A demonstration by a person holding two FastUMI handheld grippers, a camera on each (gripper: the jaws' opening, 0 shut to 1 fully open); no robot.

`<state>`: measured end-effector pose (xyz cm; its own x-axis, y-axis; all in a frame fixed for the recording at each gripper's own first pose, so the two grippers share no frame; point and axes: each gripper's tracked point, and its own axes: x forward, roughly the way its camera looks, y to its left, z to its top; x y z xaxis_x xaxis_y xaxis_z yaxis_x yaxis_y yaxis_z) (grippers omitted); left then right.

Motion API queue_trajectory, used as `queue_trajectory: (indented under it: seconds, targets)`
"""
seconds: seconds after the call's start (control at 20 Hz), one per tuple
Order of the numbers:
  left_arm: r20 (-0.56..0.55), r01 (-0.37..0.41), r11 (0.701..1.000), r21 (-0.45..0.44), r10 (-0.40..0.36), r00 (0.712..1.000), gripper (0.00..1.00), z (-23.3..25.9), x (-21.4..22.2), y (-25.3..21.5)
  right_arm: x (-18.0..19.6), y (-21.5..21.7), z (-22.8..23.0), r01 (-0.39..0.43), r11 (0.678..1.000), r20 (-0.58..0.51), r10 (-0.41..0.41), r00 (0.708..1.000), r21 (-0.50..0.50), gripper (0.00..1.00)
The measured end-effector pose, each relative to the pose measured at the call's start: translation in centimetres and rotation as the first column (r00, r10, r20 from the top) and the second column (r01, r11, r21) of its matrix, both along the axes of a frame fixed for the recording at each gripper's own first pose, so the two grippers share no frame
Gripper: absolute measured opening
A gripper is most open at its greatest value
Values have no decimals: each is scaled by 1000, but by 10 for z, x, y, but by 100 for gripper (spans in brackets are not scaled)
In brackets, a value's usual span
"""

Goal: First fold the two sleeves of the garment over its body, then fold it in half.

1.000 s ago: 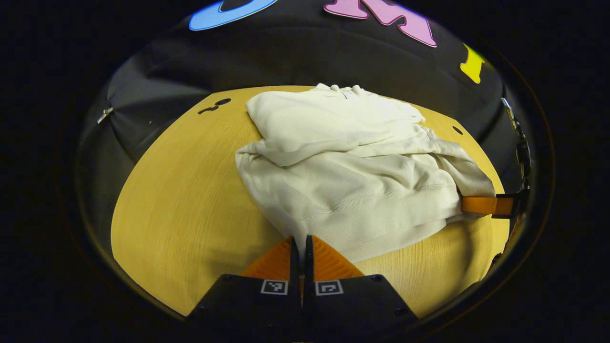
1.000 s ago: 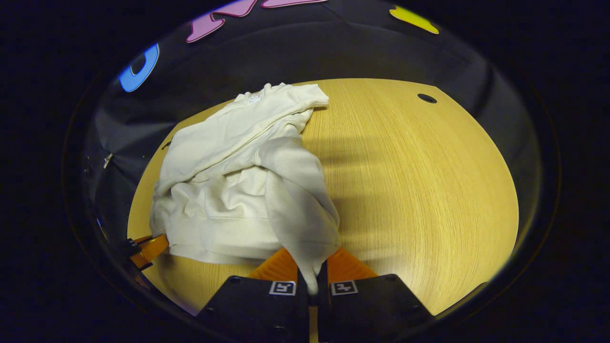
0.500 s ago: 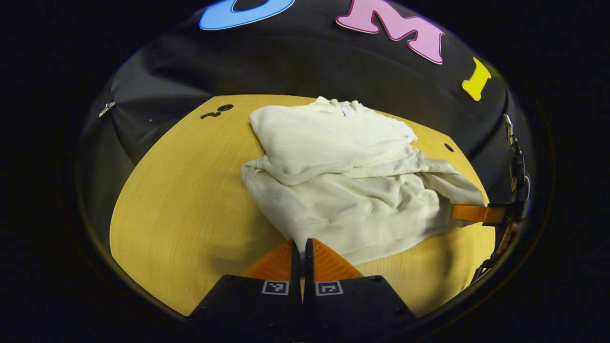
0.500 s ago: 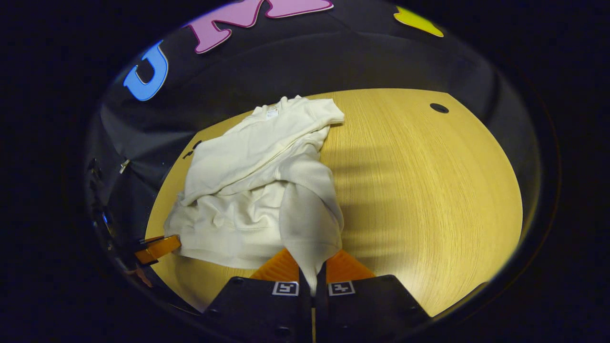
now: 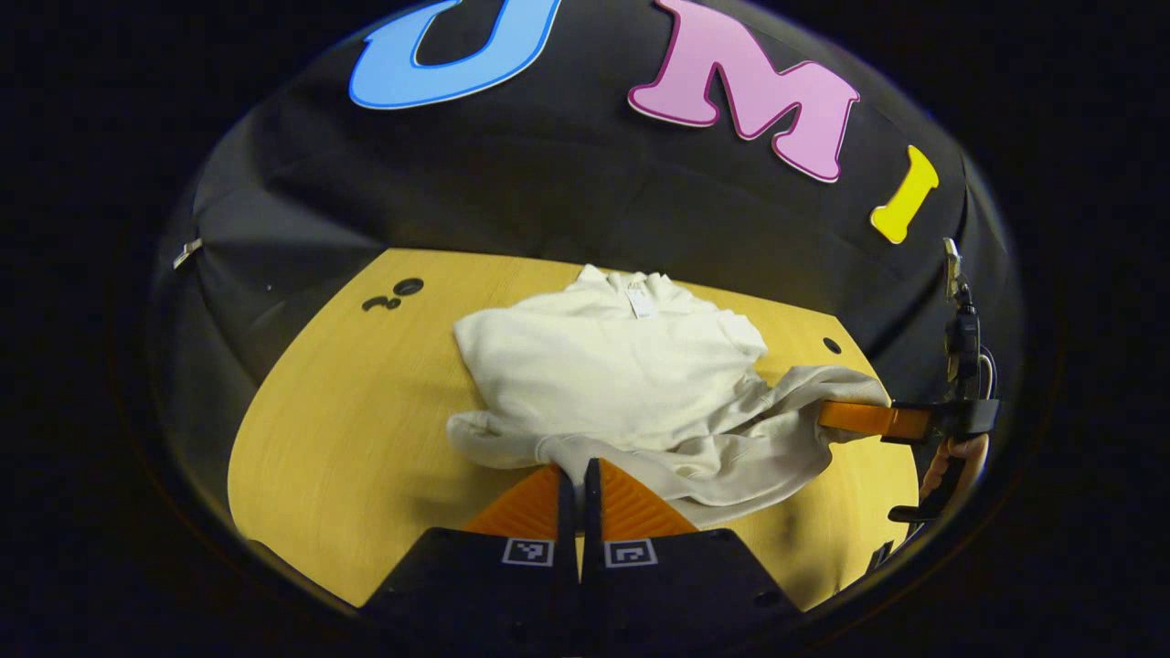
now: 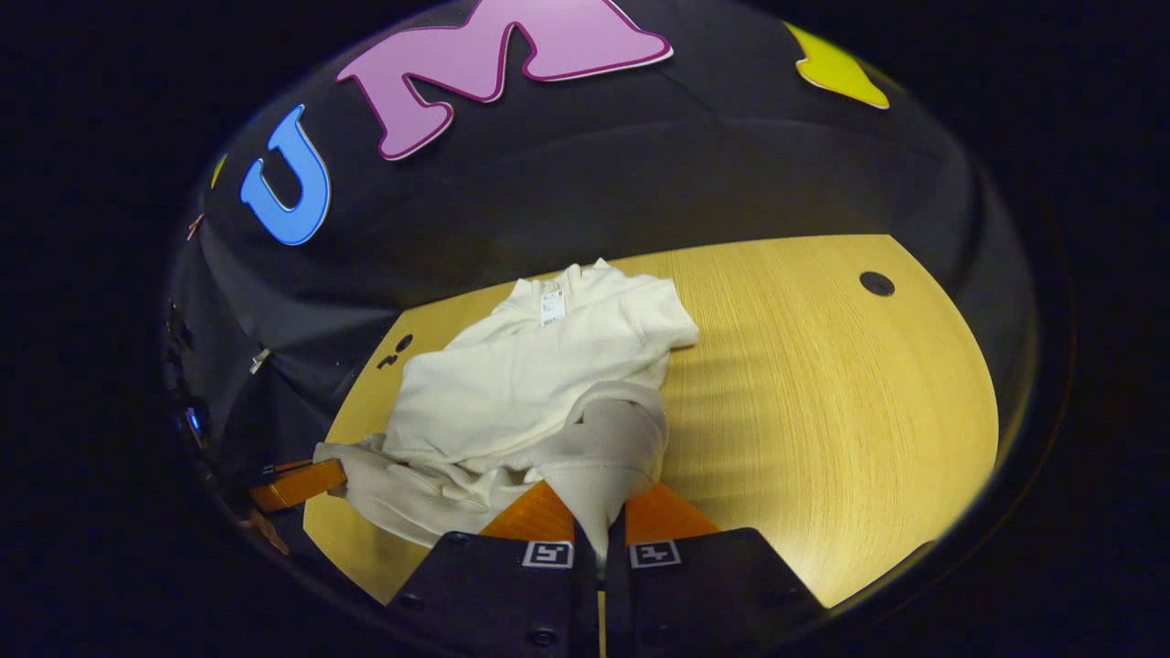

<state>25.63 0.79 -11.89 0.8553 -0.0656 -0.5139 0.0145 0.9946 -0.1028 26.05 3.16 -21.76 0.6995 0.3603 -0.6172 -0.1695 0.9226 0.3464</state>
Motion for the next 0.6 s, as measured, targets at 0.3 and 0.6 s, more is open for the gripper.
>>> queue_trajectory:
  seconds: [0.3, 0.6]
  targets:
    - [106, 15, 1000, 1, -15, 994, 6, 61, 81, 6, 87, 14, 35, 7, 1000, 92, -8, 996, 13, 7]
    - [159, 2, 1000, -28, 2, 987, 6, 87, 176, 27, 165, 15, 42, 102, 992, 118, -110, 987, 69, 7]
